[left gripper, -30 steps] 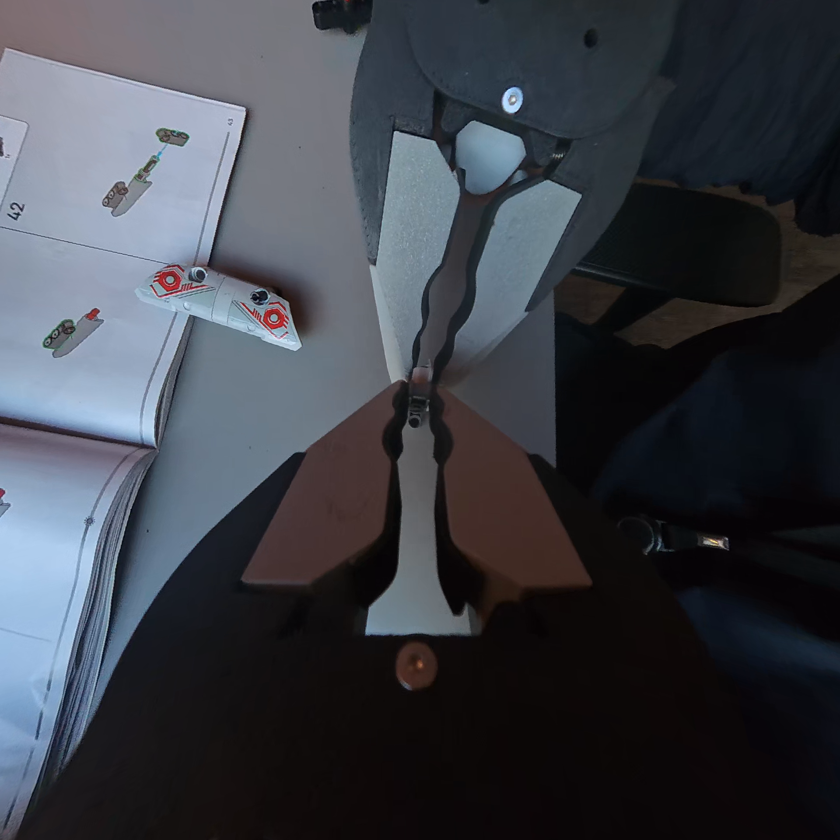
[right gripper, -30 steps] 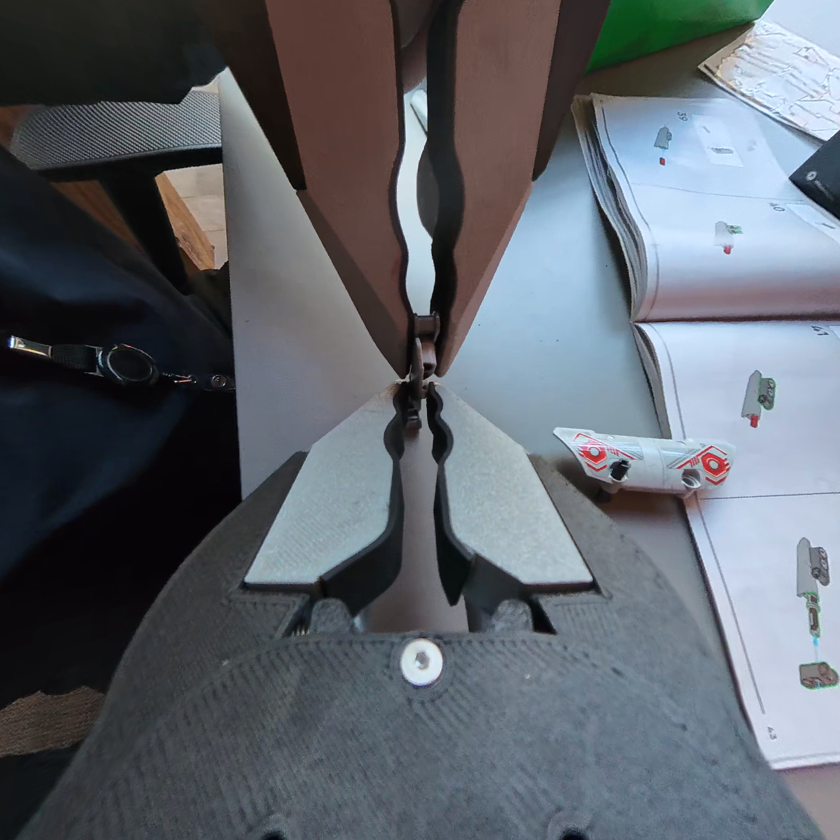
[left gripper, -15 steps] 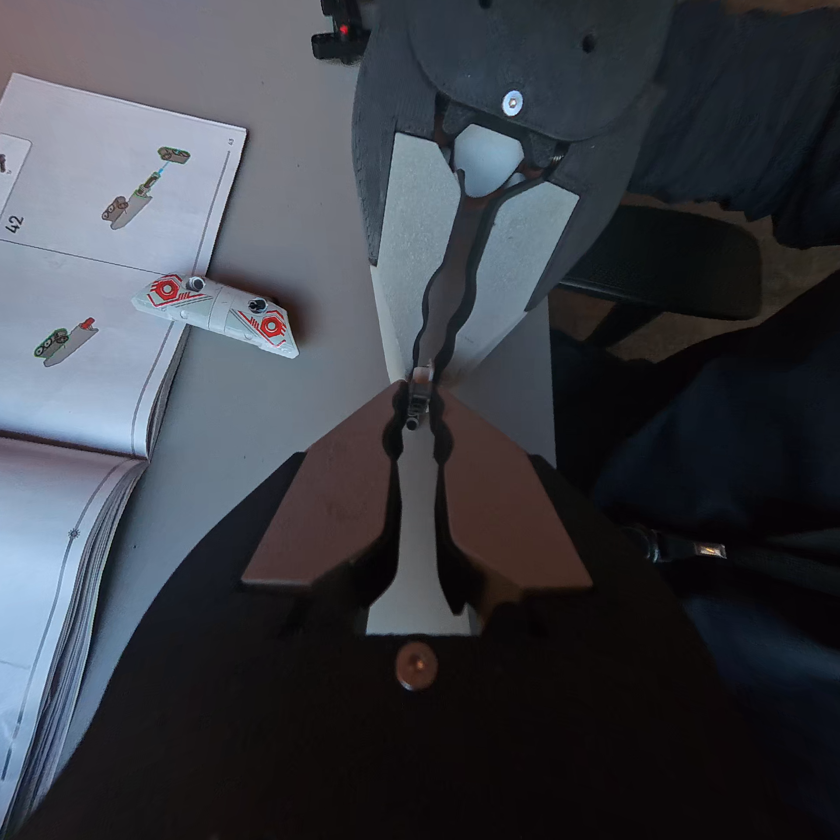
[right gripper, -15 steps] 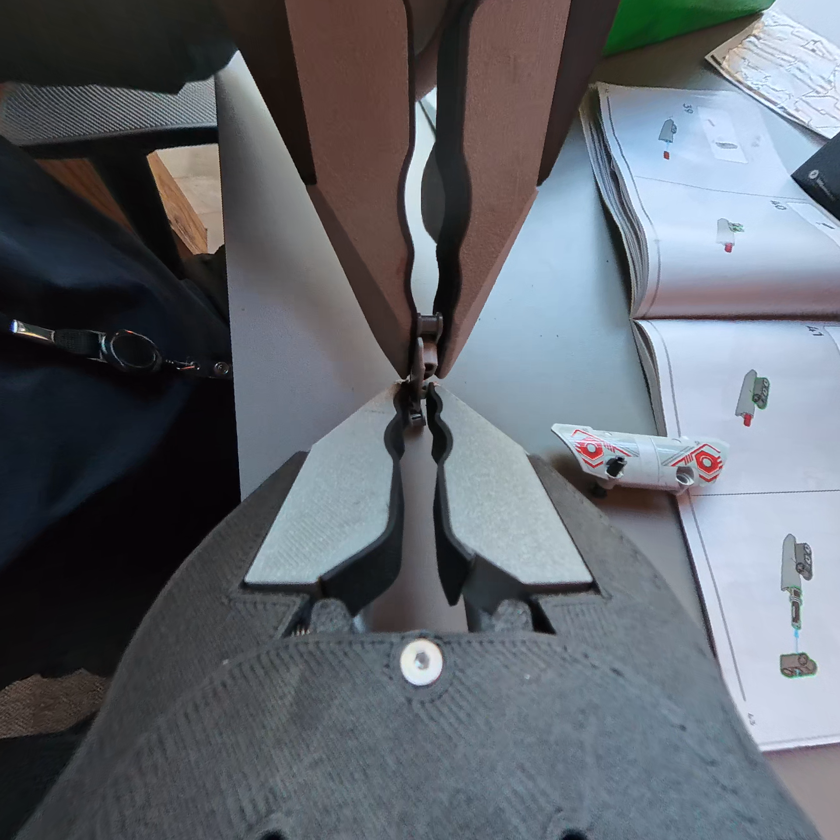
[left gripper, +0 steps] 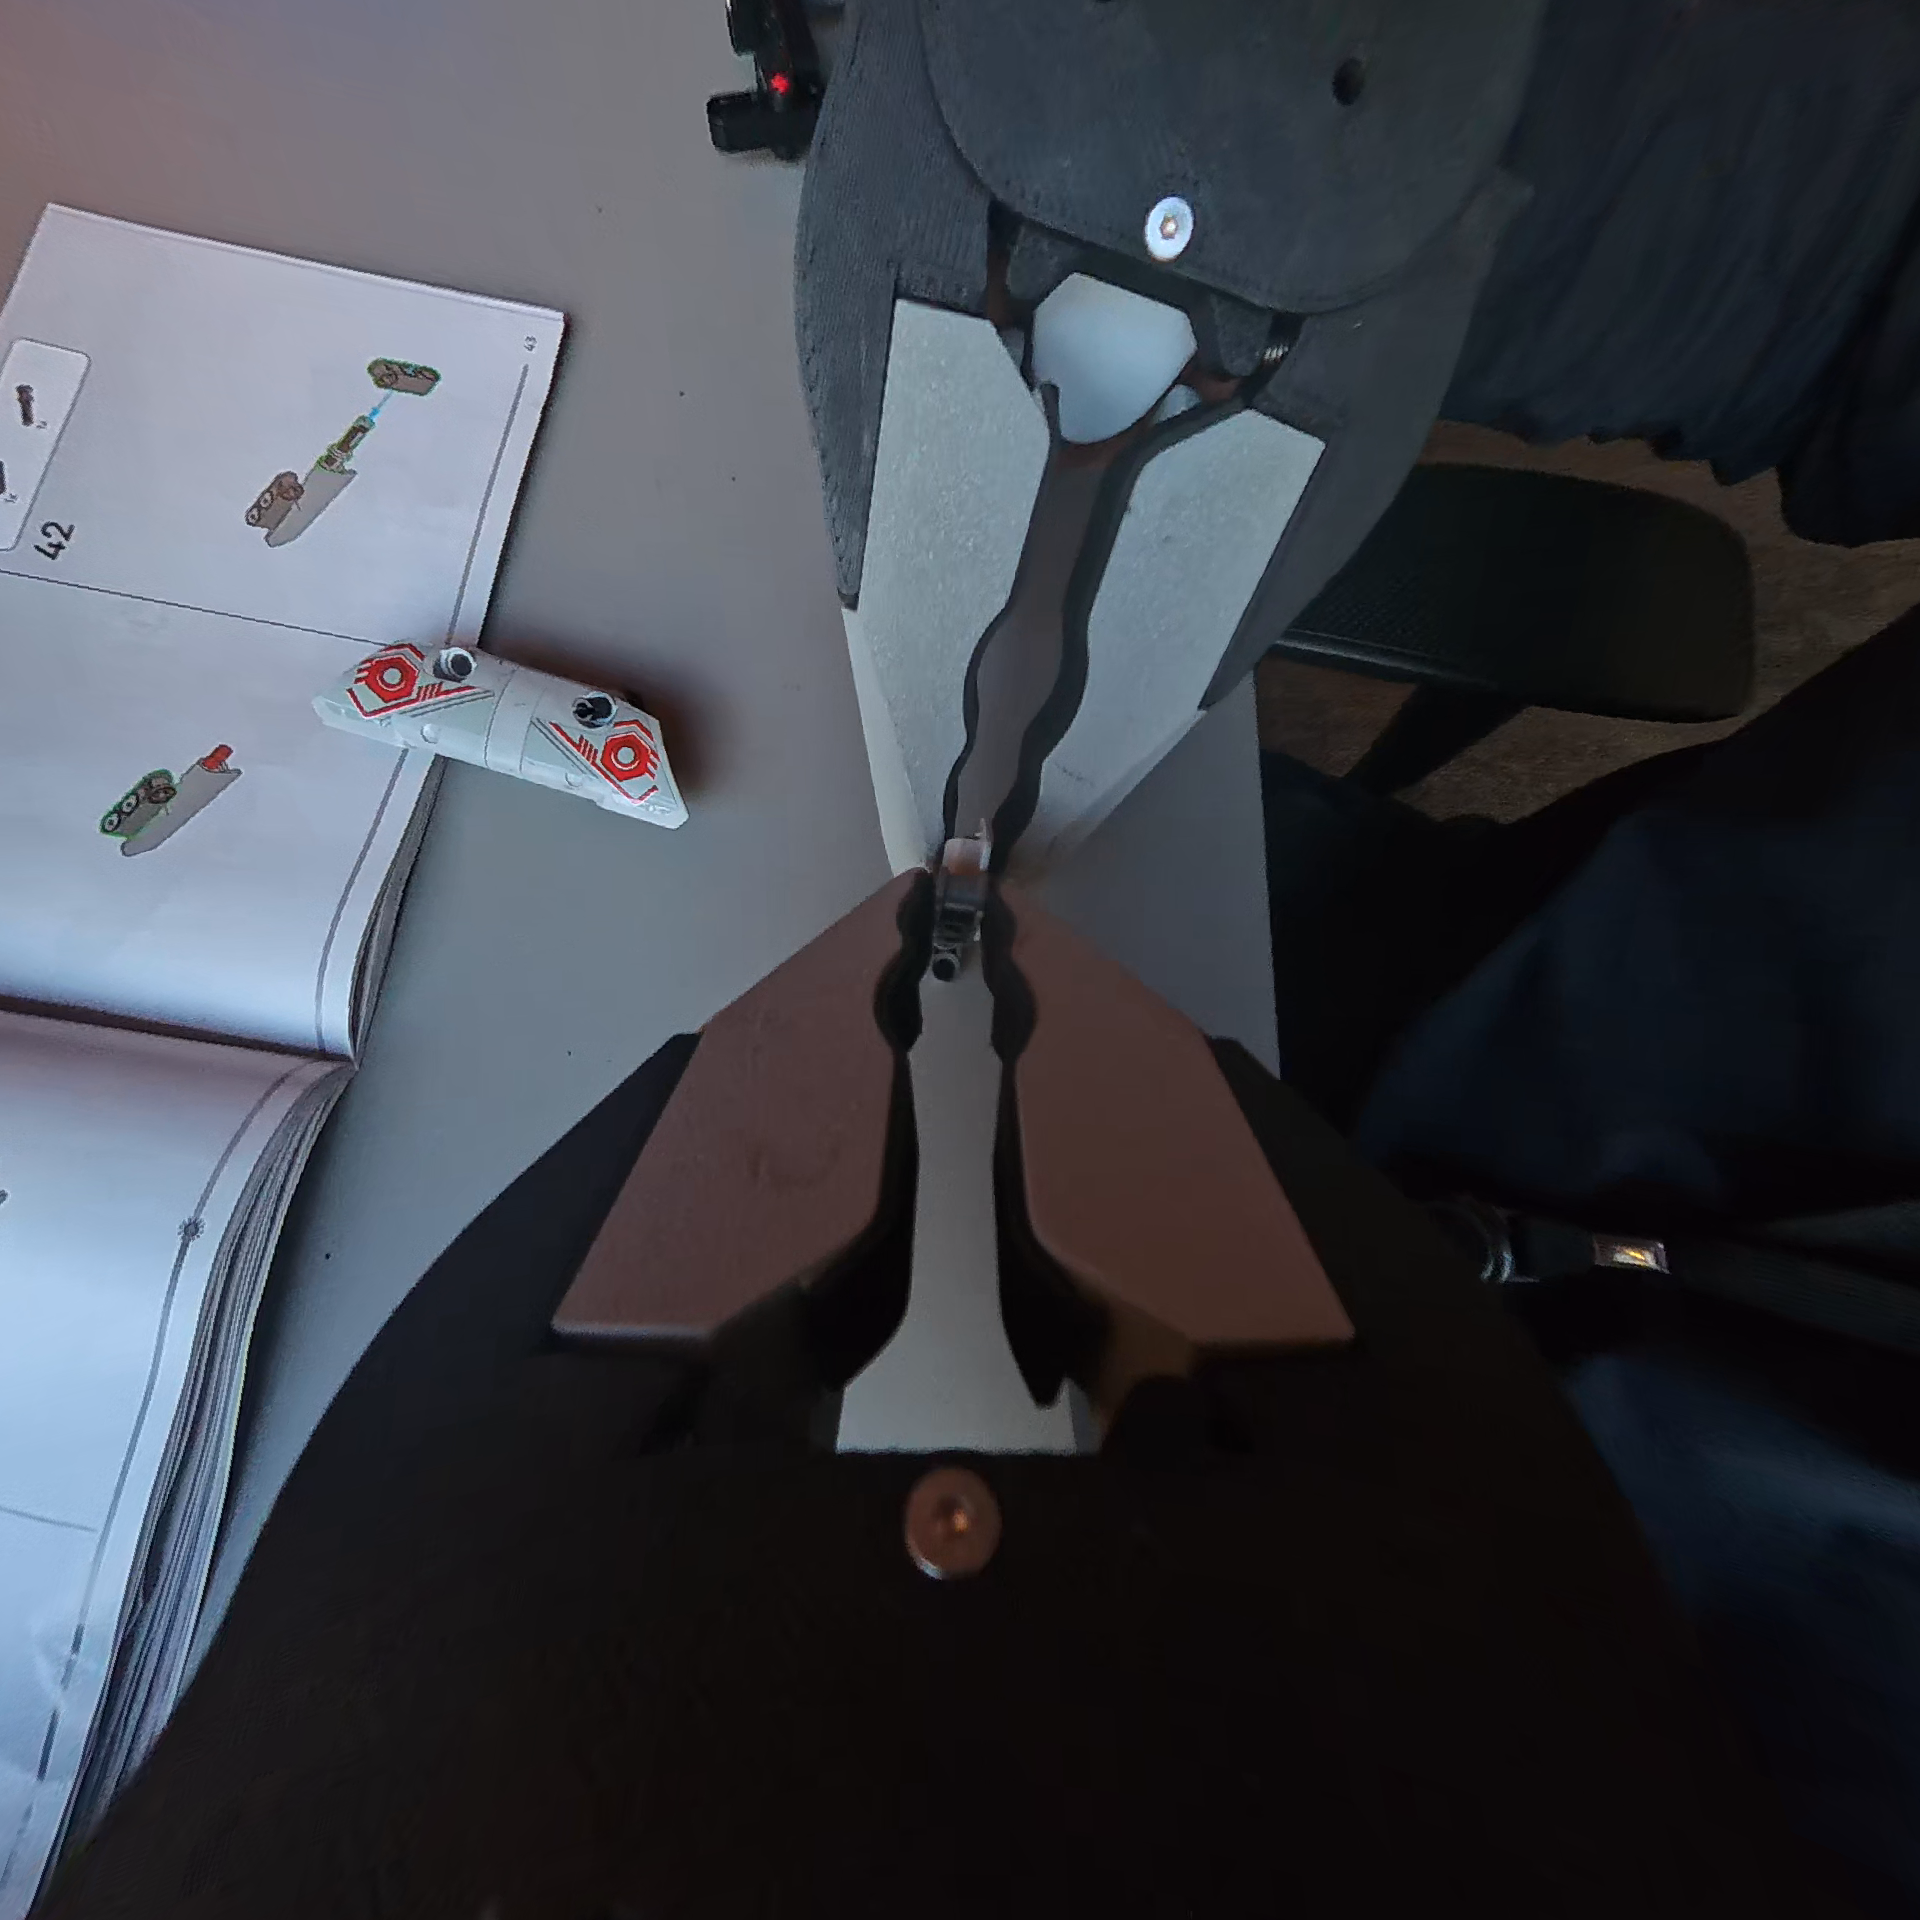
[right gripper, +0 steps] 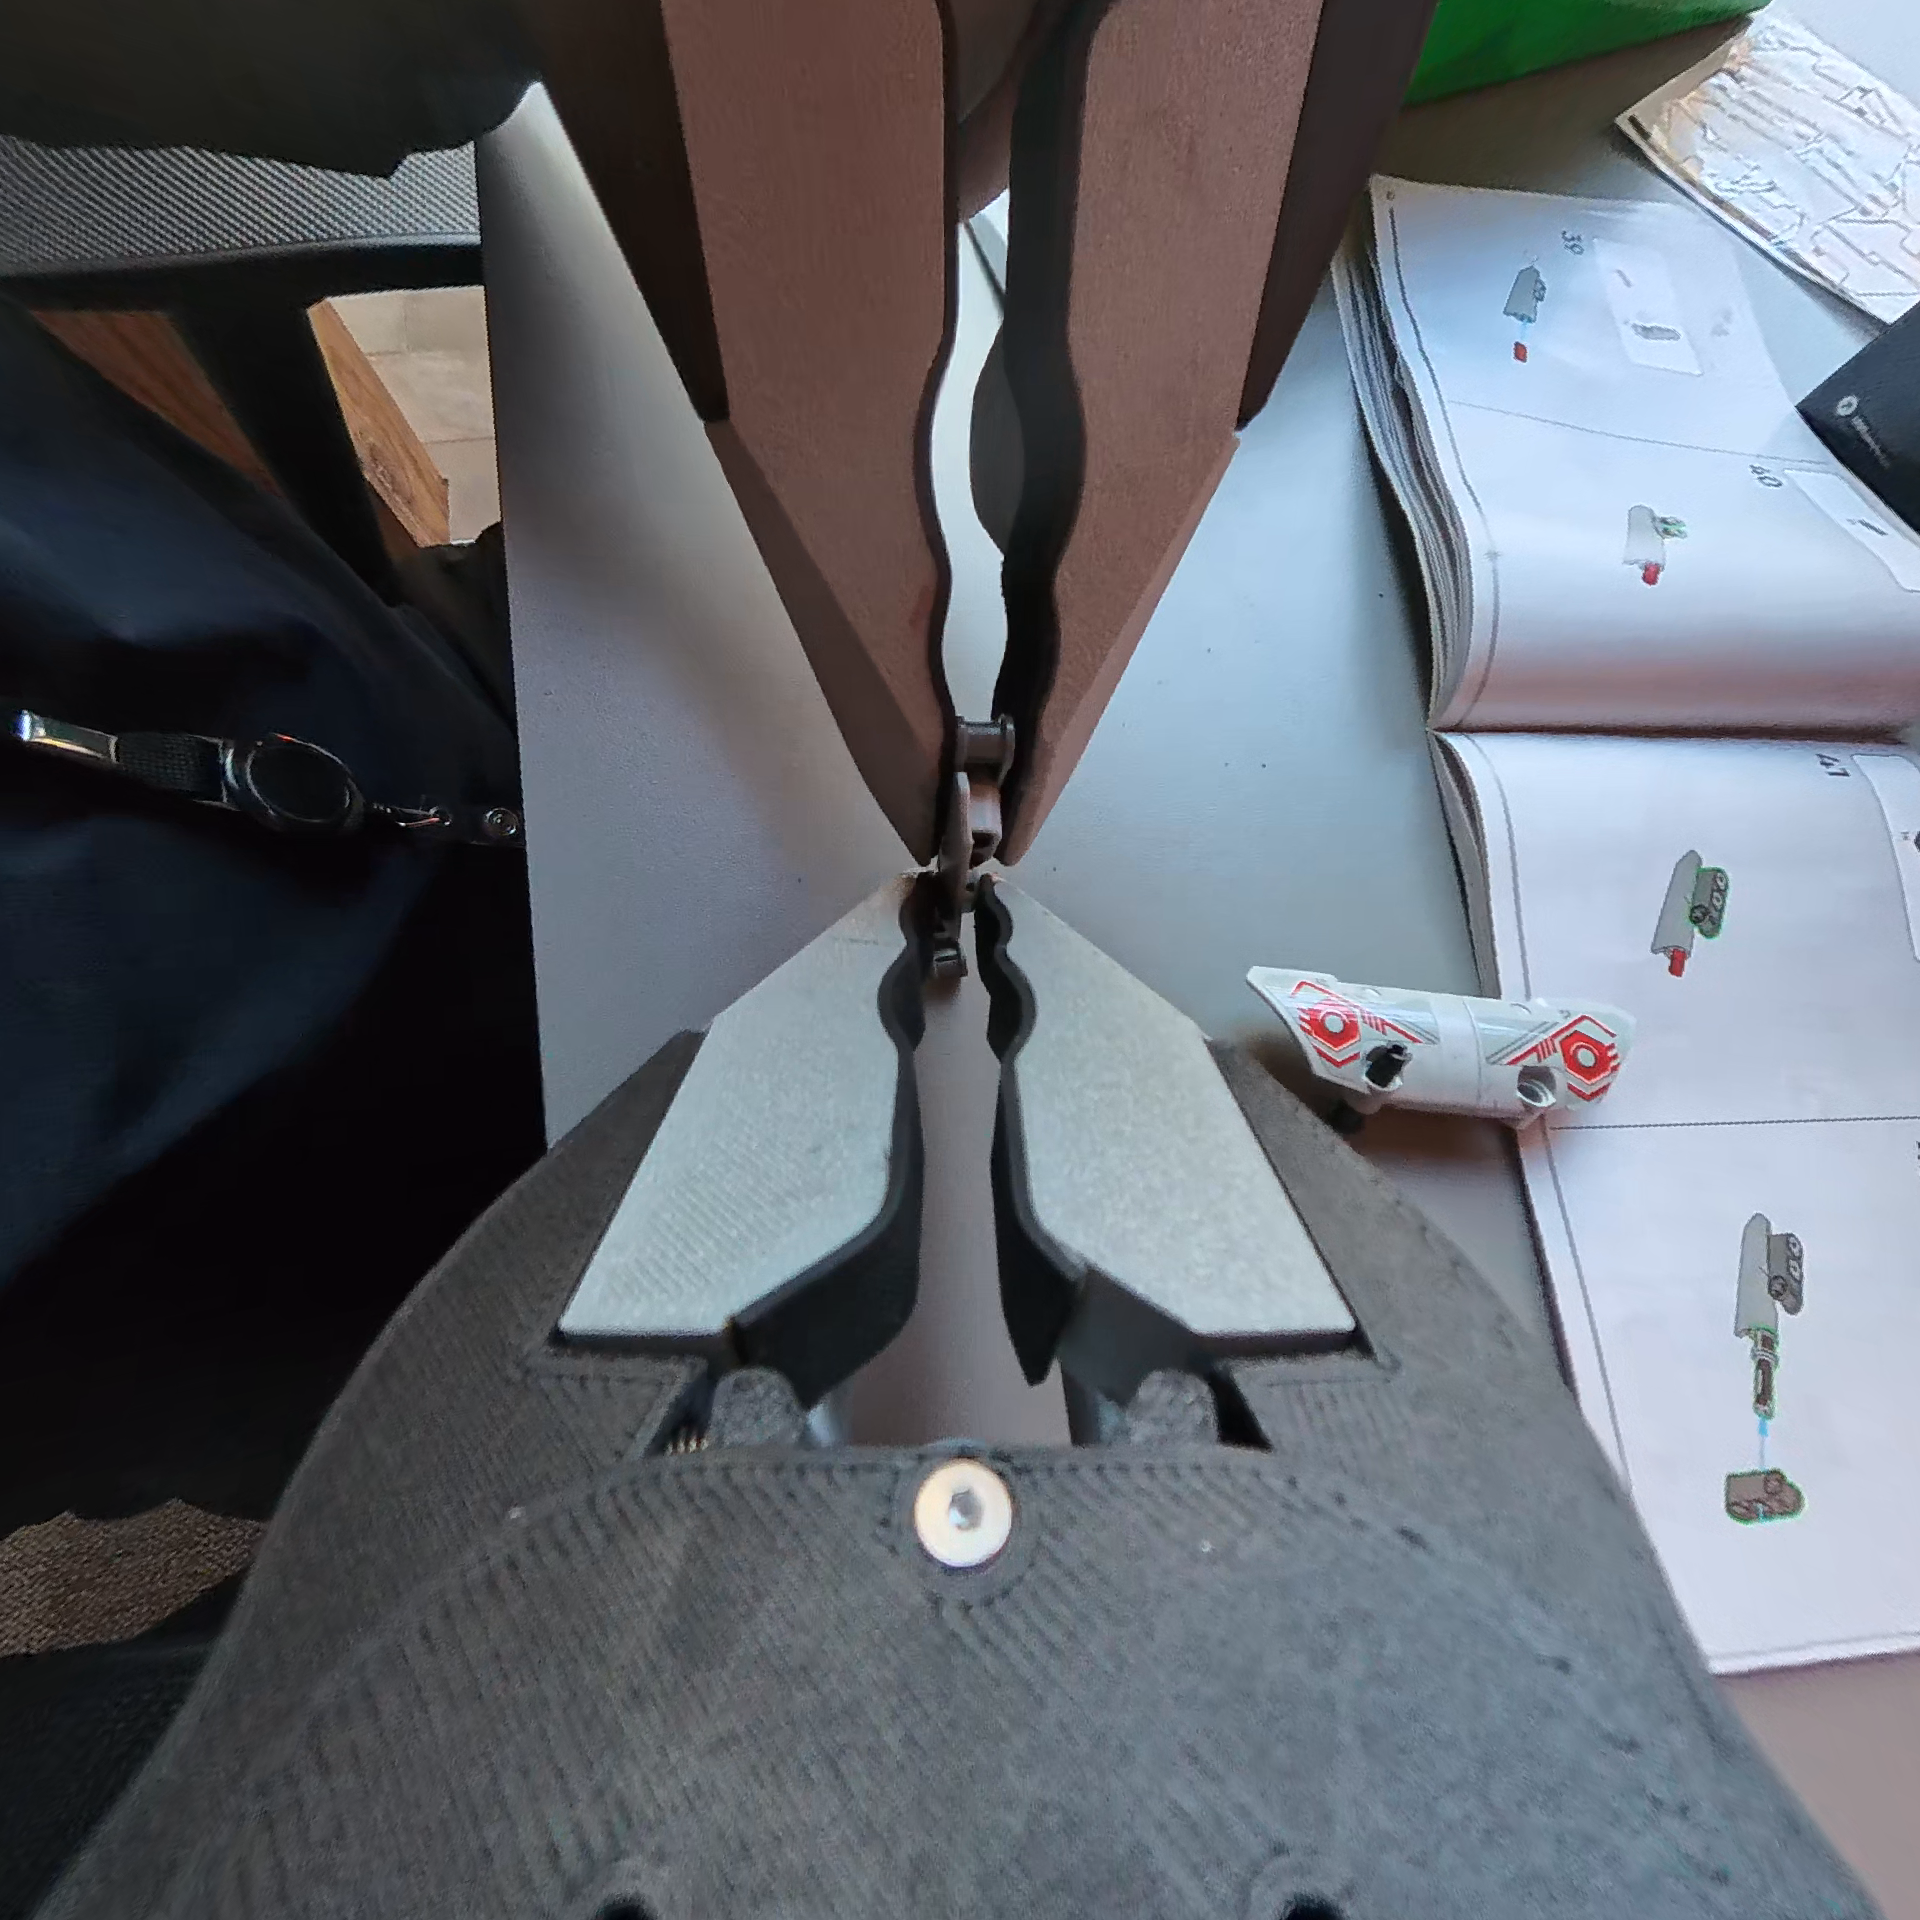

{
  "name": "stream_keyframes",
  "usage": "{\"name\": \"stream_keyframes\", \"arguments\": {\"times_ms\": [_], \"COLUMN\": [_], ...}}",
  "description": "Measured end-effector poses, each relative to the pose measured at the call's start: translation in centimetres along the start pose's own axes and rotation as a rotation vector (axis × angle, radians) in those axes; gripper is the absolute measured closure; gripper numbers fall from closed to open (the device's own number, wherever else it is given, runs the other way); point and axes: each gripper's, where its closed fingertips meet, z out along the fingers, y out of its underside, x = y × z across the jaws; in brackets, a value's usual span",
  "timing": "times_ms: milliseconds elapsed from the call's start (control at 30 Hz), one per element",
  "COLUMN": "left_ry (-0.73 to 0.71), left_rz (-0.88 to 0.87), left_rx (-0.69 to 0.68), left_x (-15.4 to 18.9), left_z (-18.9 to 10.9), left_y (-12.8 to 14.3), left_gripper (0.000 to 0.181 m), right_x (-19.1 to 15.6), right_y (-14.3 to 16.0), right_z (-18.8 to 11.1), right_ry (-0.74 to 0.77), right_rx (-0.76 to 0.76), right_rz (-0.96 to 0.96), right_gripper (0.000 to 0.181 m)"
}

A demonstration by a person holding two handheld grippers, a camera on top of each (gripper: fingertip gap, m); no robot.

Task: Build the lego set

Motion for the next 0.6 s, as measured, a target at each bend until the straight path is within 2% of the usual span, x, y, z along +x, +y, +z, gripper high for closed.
{"name": "stream_keyframes", "arguments": {"times_ms": [433,600], "left_ry": [0.019,0.054], "left_rz": [-0.007,-0.029], "left_rx": [0.032,0.102], "left_x": [-0.07,-0.09], "left_z": [0.13,0.24], "left_y": [-0.03,-0.16], "left_gripper": [0.175,0.176], "right_x": [0.03,0.10], "right_y": [0.25,0.27], "right_z": [0.01,0.13], "right_ry": [-0.013,-0.013], "right_rx": [0.002,0.031], "right_rz": [0.007,0.016], "right_gripper": [0.177,0.177]}}
